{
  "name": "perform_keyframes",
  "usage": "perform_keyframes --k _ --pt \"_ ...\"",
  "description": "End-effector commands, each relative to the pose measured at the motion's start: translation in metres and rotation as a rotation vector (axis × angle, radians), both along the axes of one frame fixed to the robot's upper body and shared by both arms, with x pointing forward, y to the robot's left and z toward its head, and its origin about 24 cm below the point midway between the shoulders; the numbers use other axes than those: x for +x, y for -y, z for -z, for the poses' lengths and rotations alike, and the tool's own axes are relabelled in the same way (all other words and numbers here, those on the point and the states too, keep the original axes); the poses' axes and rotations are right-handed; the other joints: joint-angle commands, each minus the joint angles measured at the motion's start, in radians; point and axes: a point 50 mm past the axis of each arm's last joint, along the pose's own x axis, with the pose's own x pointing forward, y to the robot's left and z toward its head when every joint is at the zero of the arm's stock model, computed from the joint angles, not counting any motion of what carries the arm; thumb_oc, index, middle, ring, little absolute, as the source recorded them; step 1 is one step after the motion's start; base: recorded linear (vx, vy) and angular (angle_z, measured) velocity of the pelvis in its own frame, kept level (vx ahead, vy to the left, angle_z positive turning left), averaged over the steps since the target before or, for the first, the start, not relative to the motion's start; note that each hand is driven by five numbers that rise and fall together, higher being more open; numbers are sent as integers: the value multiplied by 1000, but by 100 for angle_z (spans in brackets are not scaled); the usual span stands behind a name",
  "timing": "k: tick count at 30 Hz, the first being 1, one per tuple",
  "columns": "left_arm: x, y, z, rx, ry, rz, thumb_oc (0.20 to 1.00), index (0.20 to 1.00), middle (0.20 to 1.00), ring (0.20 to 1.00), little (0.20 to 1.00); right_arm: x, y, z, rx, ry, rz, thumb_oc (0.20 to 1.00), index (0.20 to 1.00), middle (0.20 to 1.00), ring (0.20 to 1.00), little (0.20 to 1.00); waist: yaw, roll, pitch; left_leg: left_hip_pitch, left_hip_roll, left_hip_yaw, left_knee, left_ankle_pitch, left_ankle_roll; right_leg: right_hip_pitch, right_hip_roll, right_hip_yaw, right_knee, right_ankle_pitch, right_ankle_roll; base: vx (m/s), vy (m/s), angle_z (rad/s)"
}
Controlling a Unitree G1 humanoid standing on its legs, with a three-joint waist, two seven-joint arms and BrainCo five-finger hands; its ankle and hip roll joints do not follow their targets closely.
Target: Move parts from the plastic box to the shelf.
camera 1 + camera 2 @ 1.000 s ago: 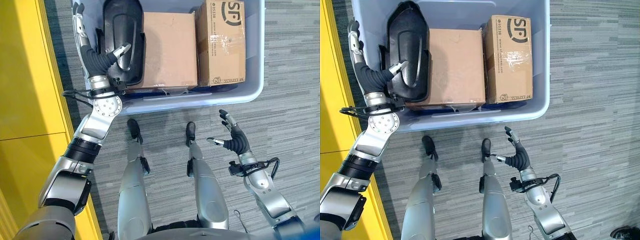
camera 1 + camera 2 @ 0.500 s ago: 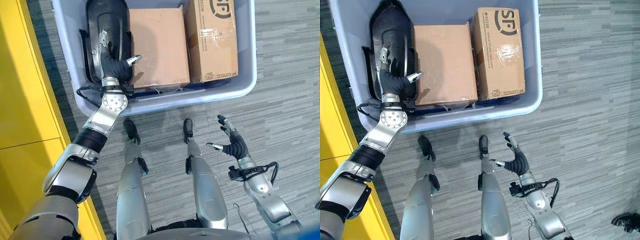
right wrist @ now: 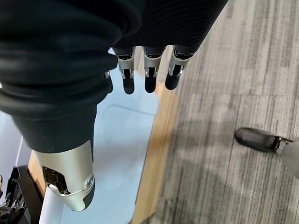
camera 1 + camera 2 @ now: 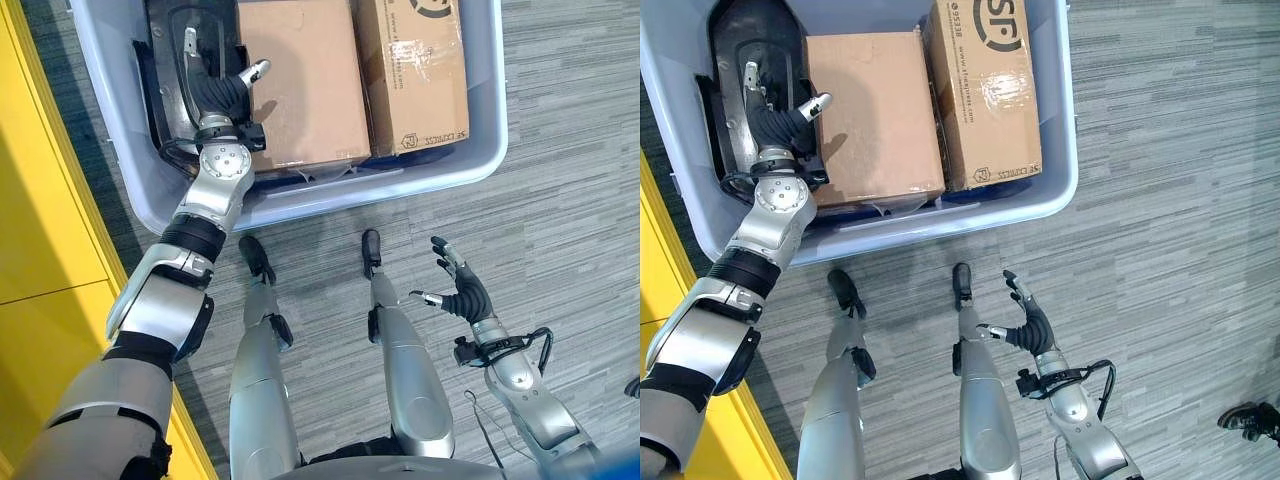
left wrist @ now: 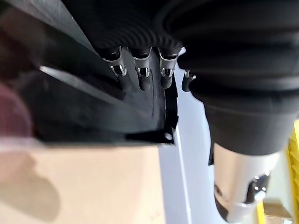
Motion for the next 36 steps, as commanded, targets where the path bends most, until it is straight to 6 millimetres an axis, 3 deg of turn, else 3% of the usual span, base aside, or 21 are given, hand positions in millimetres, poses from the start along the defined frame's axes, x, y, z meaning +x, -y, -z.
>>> perform_keyframes --k 1,3,10,17,25,36 --pt "6 14 29 -52 -122 106 1000 1000 1000 1000 1000 -8 18 -2 -27 -5 22 1000 1000 1000 1000 1000 -6 -36 -2 21 87 -53 88 -79 -102 44 -58 -14 66 -8 48 0 0 0" --pt "5 19 29 -37 -114 126 1000 1000 1000 1000 1000 -8 18 -3 -28 -3 22 1000 1000 1000 1000 1000 -5 -34 -2 22 85 -53 88 -80 -101 45 -57 -13 67 -8 47 0 0 0" --pt "-7 65 34 -17 -80 328 1000 1000 1000 1000 1000 -7 19 -5 -26 2 23 1000 1000 1000 1000 1000 1 -16 -2 33 79 -51 82 -79 -97 45 -59 -12 77 -14 44 0 0 0" --pt "-17 79 37 -5 -50 403 1000 1000 1000 1000 1000 -7 22 -6 -34 5 31 1000 1000 1000 1000 1000 12 -3 -4 43 75 -51 78 -83 -94 49 -63 -12 79 -18 42 0 0 0" --pt "-35 62 24 -89 80 389 1000 1000 1000 1000 1000 -8 23 -8 -36 20 40 1000 1000 1000 1000 1000 34 16 -2 48 69 -53 74 -85 -91 55 -66 -16 78 -27 39 2 -1 -1" --pt "-87 28 -16 -107 402 369 1000 1000 1000 1000 1000 -11 27 -9 -35 27 54 1000 1000 1000 1000 1000 70 42 -2 59 58 -58 67 -92 -89 66 -73 -28 80 -37 38 2 -1 0"
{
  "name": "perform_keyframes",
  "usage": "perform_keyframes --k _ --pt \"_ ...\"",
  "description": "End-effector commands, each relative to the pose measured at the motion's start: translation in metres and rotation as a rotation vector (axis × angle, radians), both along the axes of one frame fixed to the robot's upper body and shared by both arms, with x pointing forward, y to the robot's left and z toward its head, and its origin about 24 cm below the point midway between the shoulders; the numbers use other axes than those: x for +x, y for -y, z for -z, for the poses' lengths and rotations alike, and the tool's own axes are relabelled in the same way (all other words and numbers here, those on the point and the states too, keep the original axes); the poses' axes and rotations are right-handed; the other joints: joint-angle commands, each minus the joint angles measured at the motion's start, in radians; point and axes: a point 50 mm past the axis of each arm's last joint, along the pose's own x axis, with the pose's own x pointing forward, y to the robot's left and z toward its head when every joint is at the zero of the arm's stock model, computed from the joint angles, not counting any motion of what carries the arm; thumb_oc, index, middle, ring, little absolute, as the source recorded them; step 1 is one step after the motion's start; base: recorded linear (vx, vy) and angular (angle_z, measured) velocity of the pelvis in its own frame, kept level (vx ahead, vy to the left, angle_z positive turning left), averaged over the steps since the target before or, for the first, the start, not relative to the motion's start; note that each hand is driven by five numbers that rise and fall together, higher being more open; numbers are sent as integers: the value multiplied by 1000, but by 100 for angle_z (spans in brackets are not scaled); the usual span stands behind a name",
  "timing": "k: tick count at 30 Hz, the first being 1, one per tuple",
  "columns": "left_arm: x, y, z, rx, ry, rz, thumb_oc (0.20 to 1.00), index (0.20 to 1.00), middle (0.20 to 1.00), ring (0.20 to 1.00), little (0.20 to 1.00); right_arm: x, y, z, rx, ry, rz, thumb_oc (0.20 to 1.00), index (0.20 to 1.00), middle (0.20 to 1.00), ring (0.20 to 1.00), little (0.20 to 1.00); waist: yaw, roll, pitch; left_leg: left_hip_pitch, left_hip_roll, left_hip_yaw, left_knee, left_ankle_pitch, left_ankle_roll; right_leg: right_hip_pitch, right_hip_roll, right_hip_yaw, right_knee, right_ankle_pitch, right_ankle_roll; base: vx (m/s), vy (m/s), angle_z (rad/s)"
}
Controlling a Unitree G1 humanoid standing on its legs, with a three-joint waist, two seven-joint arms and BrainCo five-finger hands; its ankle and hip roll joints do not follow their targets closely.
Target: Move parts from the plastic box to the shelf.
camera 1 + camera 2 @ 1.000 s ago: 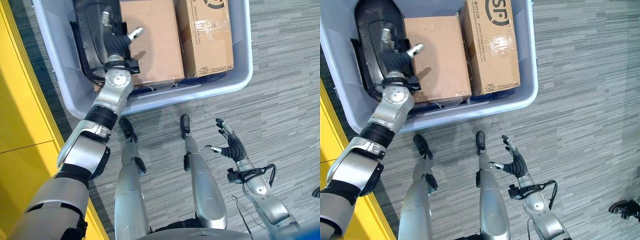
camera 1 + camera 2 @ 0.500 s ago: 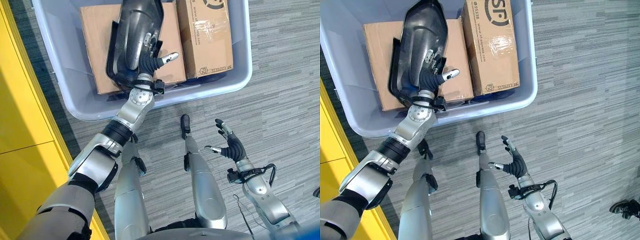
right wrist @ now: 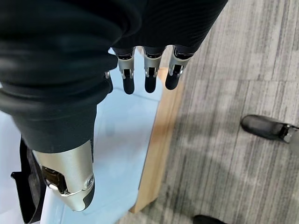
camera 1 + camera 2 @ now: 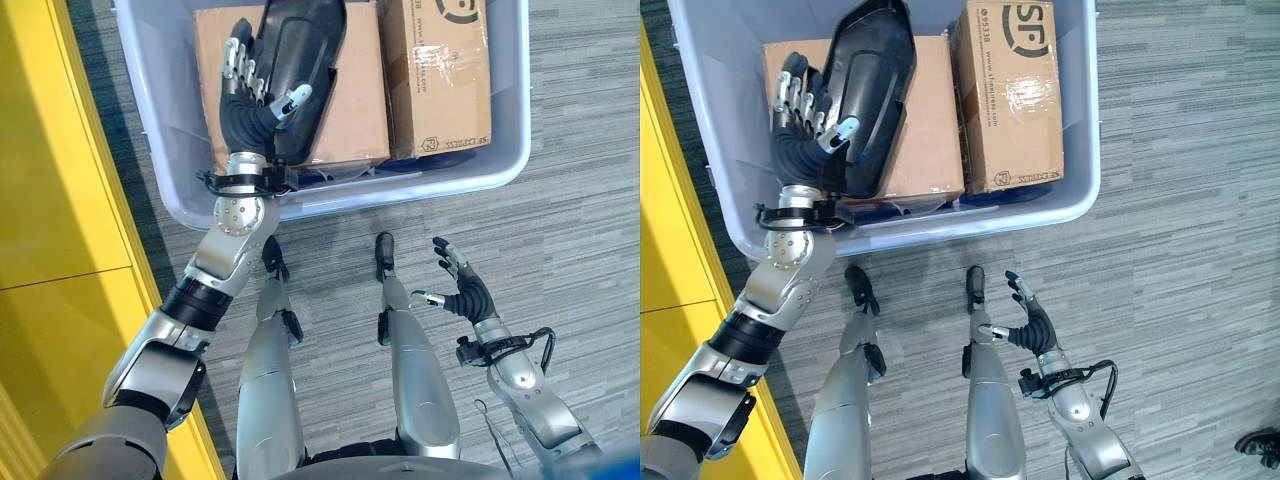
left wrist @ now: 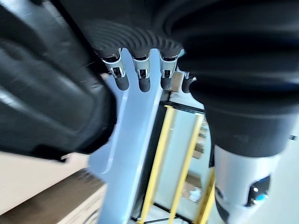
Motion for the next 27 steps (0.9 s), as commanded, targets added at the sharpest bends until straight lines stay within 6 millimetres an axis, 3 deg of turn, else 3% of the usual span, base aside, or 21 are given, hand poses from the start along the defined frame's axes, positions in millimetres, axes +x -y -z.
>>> perform_keyframes --k 1,11,19,27 --pt "-9 -11 -25 -9 160 -80 1000 1000 1000 1000 1000 -12 21 -8 -25 35 41 1000 1000 1000 1000 1000 -18 9 -8 40 69 -72 67 -96 -93 61 -57 -46 74 -38 37 0 0 0" --pt "-12 -22 -29 60 191 -189 1000 1000 1000 1000 1000 -12 19 -8 -32 39 24 1000 1000 1000 1000 1000 -15 12 -8 42 67 -72 71 -100 -92 64 -59 -47 75 -38 37 0 0 0" --pt "14 -33 -25 157 102 -366 1000 1000 1000 1000 1000 -12 19 -5 -34 28 21 1000 1000 1000 1000 1000 -27 7 -8 36 68 -71 73 -98 -92 57 -57 -44 77 -37 36 0 0 0" --pt "27 -42 -23 183 47 -496 1000 1000 1000 1000 1000 -14 18 -3 -31 28 23 1000 1000 1000 1000 1000 -33 2 -8 27 70 -72 79 -98 -91 52 -54 -44 79 -39 35 0 0 0"
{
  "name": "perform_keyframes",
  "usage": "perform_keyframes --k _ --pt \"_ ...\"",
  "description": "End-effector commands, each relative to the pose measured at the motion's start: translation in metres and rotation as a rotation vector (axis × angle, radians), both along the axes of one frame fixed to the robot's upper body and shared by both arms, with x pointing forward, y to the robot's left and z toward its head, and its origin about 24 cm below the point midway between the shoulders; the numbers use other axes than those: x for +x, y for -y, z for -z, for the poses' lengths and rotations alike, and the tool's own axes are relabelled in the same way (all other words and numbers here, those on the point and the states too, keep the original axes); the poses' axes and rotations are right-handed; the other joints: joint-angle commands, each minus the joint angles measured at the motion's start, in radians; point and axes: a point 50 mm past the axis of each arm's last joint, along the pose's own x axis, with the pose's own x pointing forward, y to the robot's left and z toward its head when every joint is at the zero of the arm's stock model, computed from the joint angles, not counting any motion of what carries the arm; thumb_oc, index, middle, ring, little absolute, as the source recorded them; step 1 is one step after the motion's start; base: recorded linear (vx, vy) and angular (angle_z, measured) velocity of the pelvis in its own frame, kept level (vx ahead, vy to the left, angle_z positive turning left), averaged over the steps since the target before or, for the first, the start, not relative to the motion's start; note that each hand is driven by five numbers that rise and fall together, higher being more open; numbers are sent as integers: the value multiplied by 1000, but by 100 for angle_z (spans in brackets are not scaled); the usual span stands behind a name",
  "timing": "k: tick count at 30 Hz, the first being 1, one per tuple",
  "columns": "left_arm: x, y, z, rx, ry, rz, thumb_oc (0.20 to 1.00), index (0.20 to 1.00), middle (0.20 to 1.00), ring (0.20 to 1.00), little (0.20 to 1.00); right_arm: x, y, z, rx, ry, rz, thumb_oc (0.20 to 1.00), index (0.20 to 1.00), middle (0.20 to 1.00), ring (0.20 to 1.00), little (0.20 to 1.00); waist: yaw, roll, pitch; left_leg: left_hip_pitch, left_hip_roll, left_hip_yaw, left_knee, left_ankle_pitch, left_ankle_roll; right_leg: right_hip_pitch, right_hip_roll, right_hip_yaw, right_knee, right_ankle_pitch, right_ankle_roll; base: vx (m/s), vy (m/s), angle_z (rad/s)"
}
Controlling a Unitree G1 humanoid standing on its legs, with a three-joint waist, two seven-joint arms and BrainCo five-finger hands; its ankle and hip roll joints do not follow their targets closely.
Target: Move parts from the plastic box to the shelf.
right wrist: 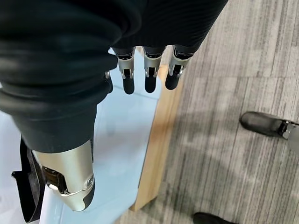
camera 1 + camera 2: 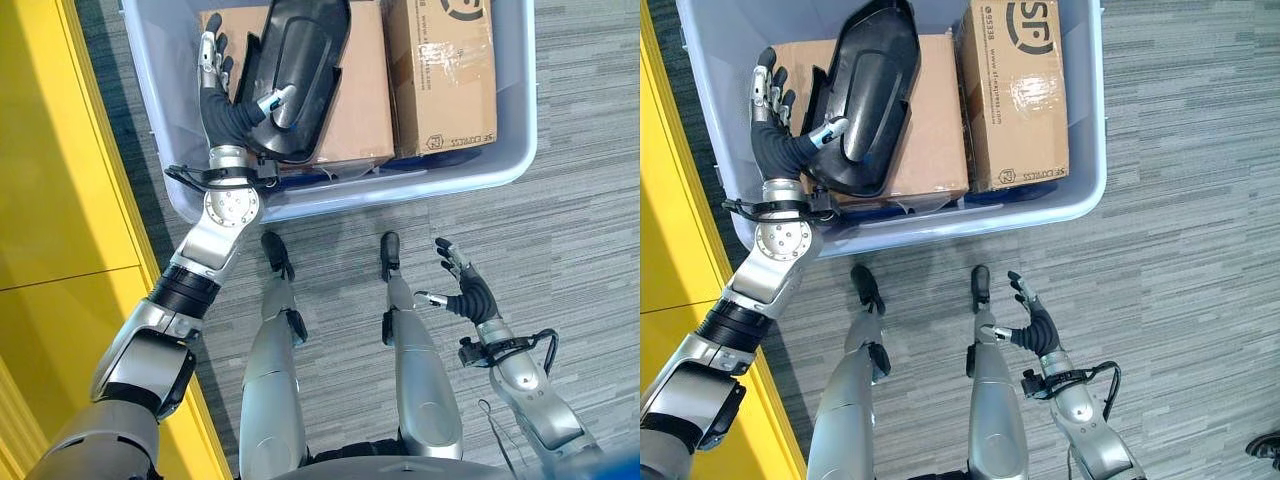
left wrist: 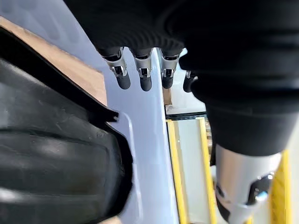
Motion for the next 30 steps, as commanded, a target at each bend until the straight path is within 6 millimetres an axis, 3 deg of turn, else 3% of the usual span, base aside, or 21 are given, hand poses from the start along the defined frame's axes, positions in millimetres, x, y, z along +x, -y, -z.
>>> perform_keyframes --k 1,14,30 --pt "-1 -19 -29 41 113 -123 1000 1000 1000 1000 1000 -10 19 -6 -32 38 32 1000 1000 1000 1000 1000 -17 -6 -9 31 76 -69 79 -101 -95 55 -52 -42 80 -43 29 0 0 0" --pt "18 -34 -16 130 -13 -297 1000 1000 1000 1000 1000 -13 22 -6 -54 39 36 1000 1000 1000 1000 1000 -26 -13 -9 13 75 -73 91 -102 -94 39 -46 -39 87 -43 28 0 0 0" --pt "43 -51 -25 183 -148 -416 1000 1000 1000 1000 1000 -17 24 -1 -64 7 29 1000 1000 1000 1000 1000 -40 -20 -9 -20 76 -76 101 -97 -95 9 -40 -34 94 -37 29 0 0 0"
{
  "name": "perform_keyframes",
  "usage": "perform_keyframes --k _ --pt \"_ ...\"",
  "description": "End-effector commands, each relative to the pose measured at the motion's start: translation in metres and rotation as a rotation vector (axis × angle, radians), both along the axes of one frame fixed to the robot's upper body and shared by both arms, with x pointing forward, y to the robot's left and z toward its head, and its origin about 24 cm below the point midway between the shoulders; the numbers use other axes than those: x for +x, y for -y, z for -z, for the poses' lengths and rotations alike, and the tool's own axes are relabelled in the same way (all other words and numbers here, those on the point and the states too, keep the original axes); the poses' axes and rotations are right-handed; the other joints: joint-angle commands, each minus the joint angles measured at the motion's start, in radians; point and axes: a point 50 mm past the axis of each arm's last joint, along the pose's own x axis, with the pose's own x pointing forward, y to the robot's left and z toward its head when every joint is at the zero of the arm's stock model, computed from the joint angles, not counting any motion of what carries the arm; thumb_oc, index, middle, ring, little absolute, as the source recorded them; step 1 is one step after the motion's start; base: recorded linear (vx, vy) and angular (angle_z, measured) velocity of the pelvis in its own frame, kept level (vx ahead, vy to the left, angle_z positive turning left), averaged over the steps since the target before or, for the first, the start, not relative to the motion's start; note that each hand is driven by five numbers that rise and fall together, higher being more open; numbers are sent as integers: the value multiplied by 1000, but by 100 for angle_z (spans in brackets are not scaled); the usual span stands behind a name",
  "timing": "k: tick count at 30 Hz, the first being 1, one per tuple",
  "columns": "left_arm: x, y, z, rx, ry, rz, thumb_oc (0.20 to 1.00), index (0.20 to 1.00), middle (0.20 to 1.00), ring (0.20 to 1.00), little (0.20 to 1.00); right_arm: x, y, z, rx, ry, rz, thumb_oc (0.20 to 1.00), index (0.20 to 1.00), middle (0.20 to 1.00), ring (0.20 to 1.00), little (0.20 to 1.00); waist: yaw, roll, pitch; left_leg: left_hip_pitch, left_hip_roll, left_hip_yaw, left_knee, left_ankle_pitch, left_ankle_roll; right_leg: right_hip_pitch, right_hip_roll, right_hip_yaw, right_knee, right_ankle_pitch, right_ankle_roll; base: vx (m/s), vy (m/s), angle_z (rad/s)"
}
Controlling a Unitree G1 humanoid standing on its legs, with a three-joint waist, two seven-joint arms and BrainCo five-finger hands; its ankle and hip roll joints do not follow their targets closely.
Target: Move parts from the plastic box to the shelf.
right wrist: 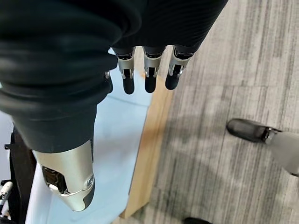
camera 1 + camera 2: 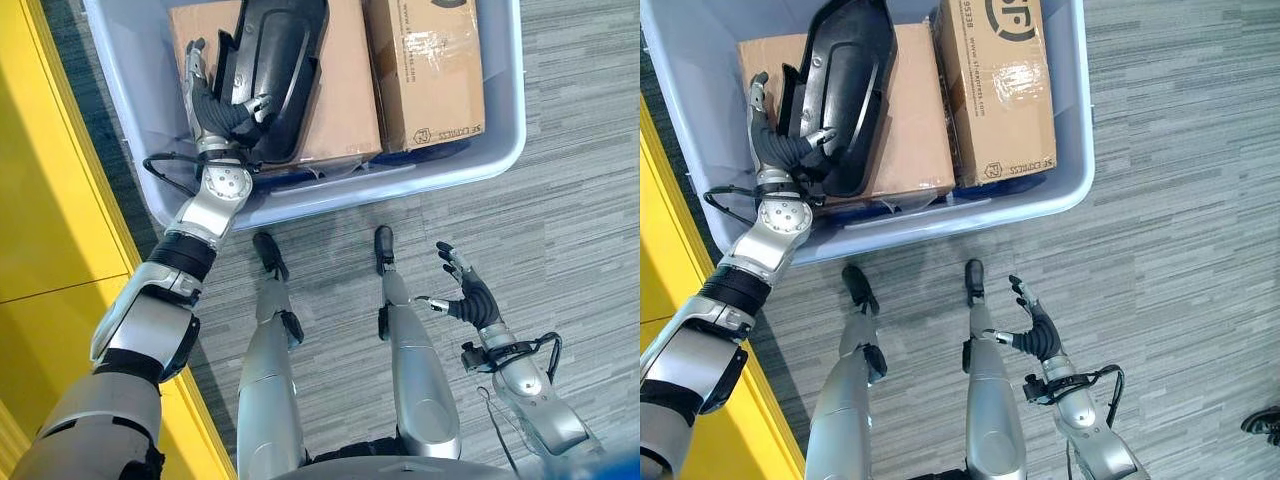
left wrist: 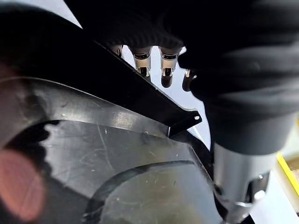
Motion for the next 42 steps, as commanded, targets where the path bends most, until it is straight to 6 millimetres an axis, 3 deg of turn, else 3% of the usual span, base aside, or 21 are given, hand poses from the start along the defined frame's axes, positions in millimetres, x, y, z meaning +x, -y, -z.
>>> perform_keyframes --k 1,9,10,11,12,18,25,34,38,42 --pt "3 -18 -30 32 42 -79 1000 1000 1000 1000 1000 -13 20 -1 -28 2 30 1000 1000 1000 1000 1000 3 -20 -8 -6 76 -81 122 -101 -96 34 -40 -33 96 -37 28 0 0 0" --pt "16 -19 -19 113 -104 -104 1000 1000 1000 1000 1000 -13 18 3 -24 -20 14 1000 1000 1000 1000 1000 -7 -26 -8 -28 75 -80 131 -102 -95 12 -39 -24 101 -33 28 0 0 0" --pt "21 -18 -17 190 -175 -110 586 586 586 586 586 -14 19 4 -30 -30 6 1000 1000 1000 1000 1000 -14 -25 -8 -34 75 -81 132 -100 -96 4 -38 -19 102 -30 29 -6 -5 -4" --pt "21 -18 -17 191 -175 -110 366 366 366 366 366 -14 19 4 -29 -30 6 1000 1000 1000 1000 1000 -13 -25 -8 -34 75 -81 132 -100 -96 3 -38 -19 102 -30 29 -13 0 -3" --pt "23 -16 -18 238 -198 -112 200 200 200 200 200 -13 19 5 -31 -38 -1 1000 1000 1000 1000 1000 -14 -25 -8 -36 73 -81 131 -100 -95 0 -37 -18 104 -29 29 0 0 0" --pt "29 -9 -14 274 -282 -65 200 200 200 200 200 -16 17 12 3 -83 -17 1000 1000 1000 1000 1000 -19 -14 -8 -37 68 -94 127 -95 -93 0 -36 -5 103 -31 24 -5 -18 5" --pt "30 -8 2 202 -335 -27 200 200 200 200 200 -15 13 15 25 -108 -34 1000 1000 1000 1000 1000 -15 -2 -9 4 63 -105 113 -93 -92 34 -38 2 101 -35 21 -7 -20 4" --pt "26 -10 38 91 -397 31 200 200 200 200 200 -10 12 14 13 -113 -28 1000 1000 1000 1000 1000 2 24 -44 134 68 -107 90 -95 -90 129 -48 0 115 -54 18 8 0 2" --pt "11 -2 58 -113 -296 176 200 200 200 200 200 -8 13 15 -2 -112 -8 1000 1000 1000 1000 1000 16 40 -67 206 70 -109 68 -93 -91 180 -54 -4 119 -68 13 21 4 3" --pt "-18 4 85 -330 -198 298 200 200 200 200 200 -5 17 13 -11 -95 34 1000 1000 1000 1000 1000 33 53 -97 285 76 -106 40 -91 -91 237 -58 -8 118 -83 9 42 26 3"
